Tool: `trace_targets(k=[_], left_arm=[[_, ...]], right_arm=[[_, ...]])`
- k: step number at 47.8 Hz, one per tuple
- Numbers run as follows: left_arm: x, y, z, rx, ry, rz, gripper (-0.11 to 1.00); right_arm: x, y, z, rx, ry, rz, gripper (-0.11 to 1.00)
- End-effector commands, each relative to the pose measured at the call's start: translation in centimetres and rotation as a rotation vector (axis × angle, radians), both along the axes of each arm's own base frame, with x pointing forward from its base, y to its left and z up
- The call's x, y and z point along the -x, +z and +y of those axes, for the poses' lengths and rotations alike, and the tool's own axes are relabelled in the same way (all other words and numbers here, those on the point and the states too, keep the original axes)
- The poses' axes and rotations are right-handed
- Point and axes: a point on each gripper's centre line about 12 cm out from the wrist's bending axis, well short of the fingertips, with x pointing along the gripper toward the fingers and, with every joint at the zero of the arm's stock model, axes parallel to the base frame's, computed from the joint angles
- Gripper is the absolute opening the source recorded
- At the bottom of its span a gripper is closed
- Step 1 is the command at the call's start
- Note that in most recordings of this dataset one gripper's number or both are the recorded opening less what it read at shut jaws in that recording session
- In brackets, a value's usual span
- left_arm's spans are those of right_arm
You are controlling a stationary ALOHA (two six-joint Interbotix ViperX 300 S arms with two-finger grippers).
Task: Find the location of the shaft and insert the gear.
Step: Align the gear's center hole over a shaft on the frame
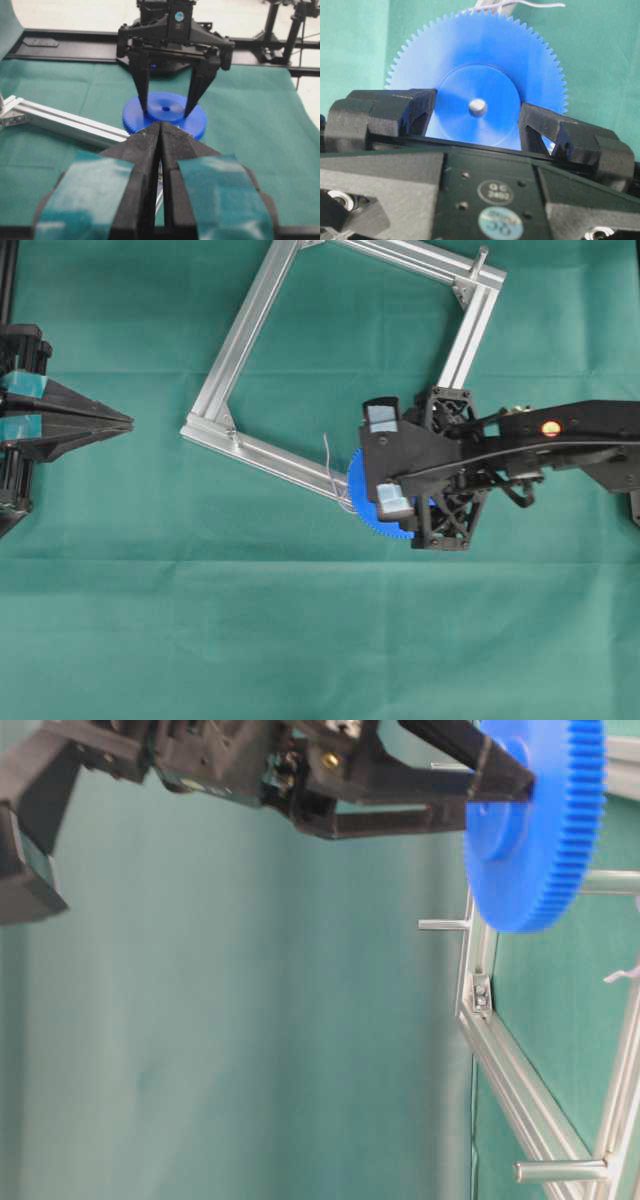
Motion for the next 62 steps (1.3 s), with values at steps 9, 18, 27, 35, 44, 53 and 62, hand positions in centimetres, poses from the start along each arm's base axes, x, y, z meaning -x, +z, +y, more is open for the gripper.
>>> trace_targets(k=[9, 18, 27, 35, 44, 53, 62], left_arm=[[-0.3, 0.7, 0.1, -0.003, 0.003, -0.012, 0.01], [-0.2, 0.6, 0.1, -0.005, 0.003, 0.003, 0.0], [-0.2, 0.5, 0.1, -0.005, 0.002, 0.008, 0.01], [-0.2, 0.5, 0.1, -0.003, 0.003, 0.008, 0.0], [-0.2, 0.5, 0.1, -0.005, 0.002, 0.008, 0.0], [-0.2, 0.5, 0.1, -0.006, 0.003, 0.008, 0.0], [-0.2, 0.5, 0.1, -0.006, 0.003, 0.008, 0.0]], right_arm=[[-1.3, 0.3, -0.3, -0.005, -0.014, -0.01, 0.68], [-1.5, -0.3, -0.3, -0.007, -0.017, 0.008, 0.68], [-1.6, -0.3, -0.3, -0.007, -0.019, 0.006, 0.68], [-1.6, -0.2, -0.2, -0.014, -0.022, 0.002, 0.68], [-1.9, -0.1, 0.3, -0.022, -0.007, -0.031, 0.68], [-2.2, 0.0, 1.0, -0.026, 0.01, -0.053, 0.68], [-2.7, 0.2, 1.6, -0.03, 0.029, -0.094, 0.68]])
